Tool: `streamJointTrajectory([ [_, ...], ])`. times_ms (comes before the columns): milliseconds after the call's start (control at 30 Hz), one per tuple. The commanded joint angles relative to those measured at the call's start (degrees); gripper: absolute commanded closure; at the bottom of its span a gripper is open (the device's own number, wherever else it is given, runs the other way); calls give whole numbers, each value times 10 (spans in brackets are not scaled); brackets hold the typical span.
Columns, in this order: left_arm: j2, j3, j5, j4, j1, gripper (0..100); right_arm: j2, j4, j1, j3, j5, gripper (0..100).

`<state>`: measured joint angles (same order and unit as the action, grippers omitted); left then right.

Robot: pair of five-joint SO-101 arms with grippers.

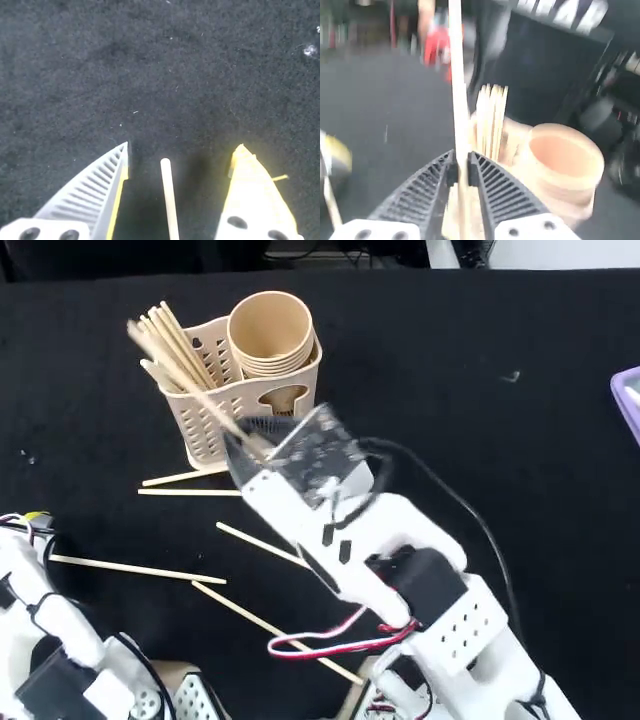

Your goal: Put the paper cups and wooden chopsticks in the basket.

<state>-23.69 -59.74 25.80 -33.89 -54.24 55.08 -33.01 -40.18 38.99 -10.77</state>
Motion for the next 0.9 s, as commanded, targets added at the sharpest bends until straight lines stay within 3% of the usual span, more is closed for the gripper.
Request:
streamJointTrajectory([
  [0,-19,12,3,7,9,679,-6,142,12,-39,62,988],
  [333,-19,12,3,7,16,679,-241,385,12,-187,77,988],
  [633,-19,12,3,7,17,679,-460,397,54,-356,80,988],
  [867,-19,12,2,7,26,679,-563,397,64,-387,81,987],
])
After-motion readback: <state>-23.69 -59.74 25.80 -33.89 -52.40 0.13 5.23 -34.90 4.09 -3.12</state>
